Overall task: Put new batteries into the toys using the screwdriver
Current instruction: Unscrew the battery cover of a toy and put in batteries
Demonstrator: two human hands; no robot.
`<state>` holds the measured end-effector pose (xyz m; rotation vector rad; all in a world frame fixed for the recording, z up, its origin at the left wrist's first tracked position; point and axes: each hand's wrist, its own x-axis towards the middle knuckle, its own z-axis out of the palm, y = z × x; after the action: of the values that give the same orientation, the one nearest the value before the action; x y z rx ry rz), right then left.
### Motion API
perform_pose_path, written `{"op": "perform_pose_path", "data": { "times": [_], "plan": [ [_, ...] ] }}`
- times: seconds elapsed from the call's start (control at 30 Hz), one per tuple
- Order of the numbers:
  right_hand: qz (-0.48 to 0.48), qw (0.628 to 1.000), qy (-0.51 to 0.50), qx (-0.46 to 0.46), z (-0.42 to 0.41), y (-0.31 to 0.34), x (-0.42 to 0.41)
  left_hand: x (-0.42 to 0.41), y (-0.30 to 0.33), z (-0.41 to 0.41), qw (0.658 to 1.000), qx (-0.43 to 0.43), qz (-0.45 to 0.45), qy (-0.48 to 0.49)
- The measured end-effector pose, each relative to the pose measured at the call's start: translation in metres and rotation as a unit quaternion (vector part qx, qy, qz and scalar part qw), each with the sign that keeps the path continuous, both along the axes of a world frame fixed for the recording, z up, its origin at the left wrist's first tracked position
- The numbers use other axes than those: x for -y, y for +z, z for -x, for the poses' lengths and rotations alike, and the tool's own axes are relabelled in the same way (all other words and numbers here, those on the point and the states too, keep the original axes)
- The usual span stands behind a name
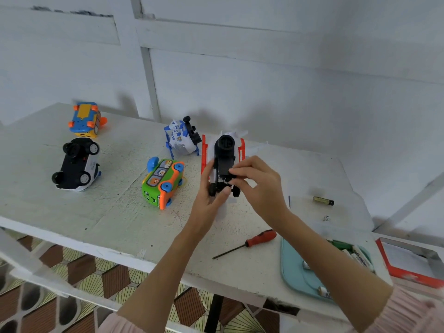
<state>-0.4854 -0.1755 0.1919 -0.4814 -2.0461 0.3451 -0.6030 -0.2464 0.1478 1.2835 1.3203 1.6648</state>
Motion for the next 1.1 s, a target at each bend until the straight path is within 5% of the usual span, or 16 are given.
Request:
{"op": "perform_pose_path", "data": {
  "times": [1.1],
  "plan": [
    [0.012, 0.996, 0.03, 0.079, -0.025, -0.013, 0.009, -0.003, -0.007, -0.008, 0.998, 0.008, -0.009, 0.062]
  ]
}}
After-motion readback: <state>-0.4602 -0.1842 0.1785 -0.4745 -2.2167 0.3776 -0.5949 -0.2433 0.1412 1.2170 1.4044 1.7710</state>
